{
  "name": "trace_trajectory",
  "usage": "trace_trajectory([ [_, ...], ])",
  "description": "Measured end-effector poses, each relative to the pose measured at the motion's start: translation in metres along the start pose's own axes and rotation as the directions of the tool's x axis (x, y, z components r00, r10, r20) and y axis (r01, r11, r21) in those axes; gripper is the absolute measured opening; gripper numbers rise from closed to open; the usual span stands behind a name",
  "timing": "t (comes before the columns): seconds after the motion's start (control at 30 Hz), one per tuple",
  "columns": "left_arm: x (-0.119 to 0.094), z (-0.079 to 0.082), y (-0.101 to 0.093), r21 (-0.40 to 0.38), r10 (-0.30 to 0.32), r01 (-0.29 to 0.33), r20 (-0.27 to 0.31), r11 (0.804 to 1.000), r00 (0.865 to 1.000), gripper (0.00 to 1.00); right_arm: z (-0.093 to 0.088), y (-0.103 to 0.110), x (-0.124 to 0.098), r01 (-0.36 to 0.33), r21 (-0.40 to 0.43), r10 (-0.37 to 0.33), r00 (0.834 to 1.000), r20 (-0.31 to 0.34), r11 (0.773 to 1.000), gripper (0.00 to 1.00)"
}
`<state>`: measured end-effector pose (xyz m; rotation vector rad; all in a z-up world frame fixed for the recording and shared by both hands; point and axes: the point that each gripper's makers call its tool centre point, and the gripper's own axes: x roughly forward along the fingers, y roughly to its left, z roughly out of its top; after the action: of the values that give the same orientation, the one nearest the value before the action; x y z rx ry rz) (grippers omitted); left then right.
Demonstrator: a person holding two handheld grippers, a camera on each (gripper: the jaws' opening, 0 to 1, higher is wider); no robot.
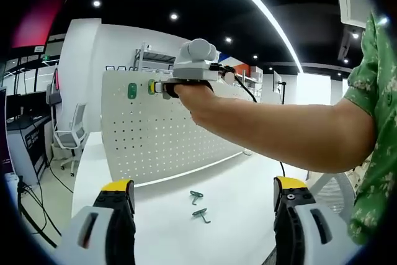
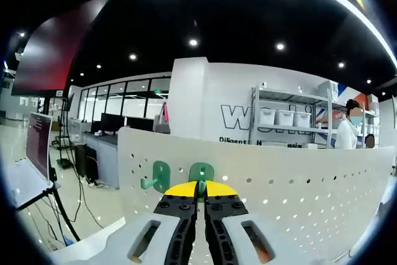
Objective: Insert the hook assembly into the mounting plate slot until the hook locks in place.
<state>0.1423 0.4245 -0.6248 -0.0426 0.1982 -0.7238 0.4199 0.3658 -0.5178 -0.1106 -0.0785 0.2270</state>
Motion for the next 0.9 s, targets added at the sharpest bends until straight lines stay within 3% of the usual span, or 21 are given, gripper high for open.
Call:
trace_trajectory([
  [0.9, -0.0005, -0.0046, 0.0083, -0.014, -0.002, 0.002, -0.001, 1.0, 1.0, 0.93, -0.0082, -0.0006, 0.0096, 0.017, -0.025, -0.018, 0.999, -0.029, 1.0, 0.02],
])
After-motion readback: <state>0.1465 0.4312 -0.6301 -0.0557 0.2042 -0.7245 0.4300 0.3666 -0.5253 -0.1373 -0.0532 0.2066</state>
